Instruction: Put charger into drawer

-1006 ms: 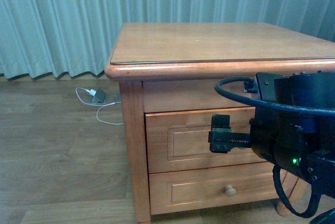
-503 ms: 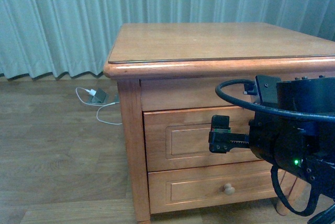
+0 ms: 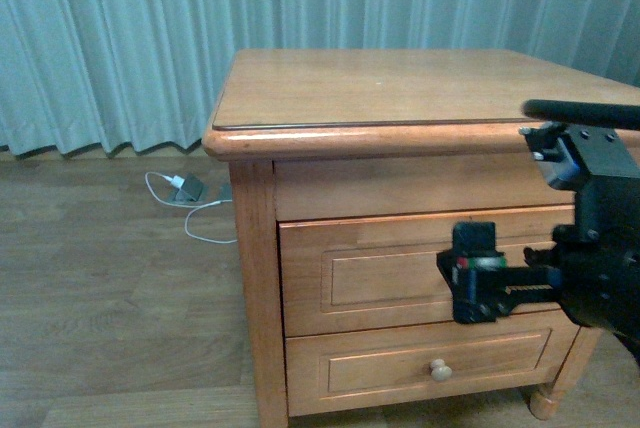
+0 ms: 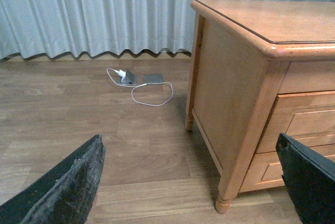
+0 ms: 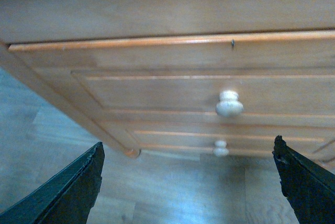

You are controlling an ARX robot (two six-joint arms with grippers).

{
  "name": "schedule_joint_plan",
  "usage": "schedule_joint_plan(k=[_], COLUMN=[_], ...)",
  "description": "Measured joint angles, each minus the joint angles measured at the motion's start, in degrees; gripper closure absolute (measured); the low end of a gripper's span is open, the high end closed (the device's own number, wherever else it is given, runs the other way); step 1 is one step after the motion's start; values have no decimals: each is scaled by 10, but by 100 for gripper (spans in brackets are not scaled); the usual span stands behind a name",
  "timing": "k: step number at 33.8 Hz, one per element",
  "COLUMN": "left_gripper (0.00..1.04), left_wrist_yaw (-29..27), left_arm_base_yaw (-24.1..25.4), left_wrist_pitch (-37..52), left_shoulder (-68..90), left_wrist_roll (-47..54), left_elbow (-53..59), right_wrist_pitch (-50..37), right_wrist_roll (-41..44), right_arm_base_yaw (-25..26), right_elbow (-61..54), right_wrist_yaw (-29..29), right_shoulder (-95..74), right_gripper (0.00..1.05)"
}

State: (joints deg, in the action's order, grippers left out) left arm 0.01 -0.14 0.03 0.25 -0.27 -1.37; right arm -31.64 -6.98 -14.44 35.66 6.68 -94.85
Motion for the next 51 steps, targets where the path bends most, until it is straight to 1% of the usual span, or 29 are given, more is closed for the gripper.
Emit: schedule_joint_plan(k=[4,8,11,13,15,19,20,21,22,23,25,27,30,34,36,37,38,40,43,51], left_gripper=[6,6,6,6,6,6,6,6,6,6,6,6,6,6,6,6,6,6,6,6], left_wrist_yaw=[0,0,0,0,0,0,0,0,0,0,0,0,0,0,0,0,0,0,0,0], left_arm_base_yaw=[0,0,0,0,0,0,0,0,0,0,0,0,0,0,0,0,0,0,0,0], left_wrist_pitch=[0,0,0,0,0,0,0,0,0,0,0,0,0,0,0,0,0,0,0,0], left_shoulder=[0,0,0,0,0,0,0,0,0,0,0,0,0,0,0,0,0,0,0,0], left_wrist_roll=[0,0,0,0,0,0,0,0,0,0,0,0,0,0,0,0,0,0,0,0], left_elbow=[0,0,0,0,0,0,0,0,0,0,0,0,0,0,0,0,0,0,0,0], right_wrist_pitch=[74,175,233,294,330,334,319,237,175,113,69,68,80,96,106,112,115,128,119,155], right_wrist_roll=[6,4,0,-9,-18,-25,-22,1,19,34,49,55,62,65,66,66,68,68,68,68], right_arm_base_yaw=[19,48,66,94,119,129,125,110,108,122,141,144,143,144,144,144,144,144,144,144], right_elbow=[-41,-106,-142,-170,-190,-193,-199,-231,-257,-283,-298,-303,-313,-323,-328,-329,-330,-334,-351,-354], right_wrist_yaw=[25,59,73,92,101,103,86,11,-31,-52,-72,-73,-66,-67,-67,-67,-67,-66,-67,-66], right_shoulder=[100,264,365,467,545,586,587,590,598,611,633,647,668,690,705,715,720,737,749,789], right_gripper=[9,9,9,9,9,9,10,16,22,29,42,50,66,84,95,102,104,103,103,103])
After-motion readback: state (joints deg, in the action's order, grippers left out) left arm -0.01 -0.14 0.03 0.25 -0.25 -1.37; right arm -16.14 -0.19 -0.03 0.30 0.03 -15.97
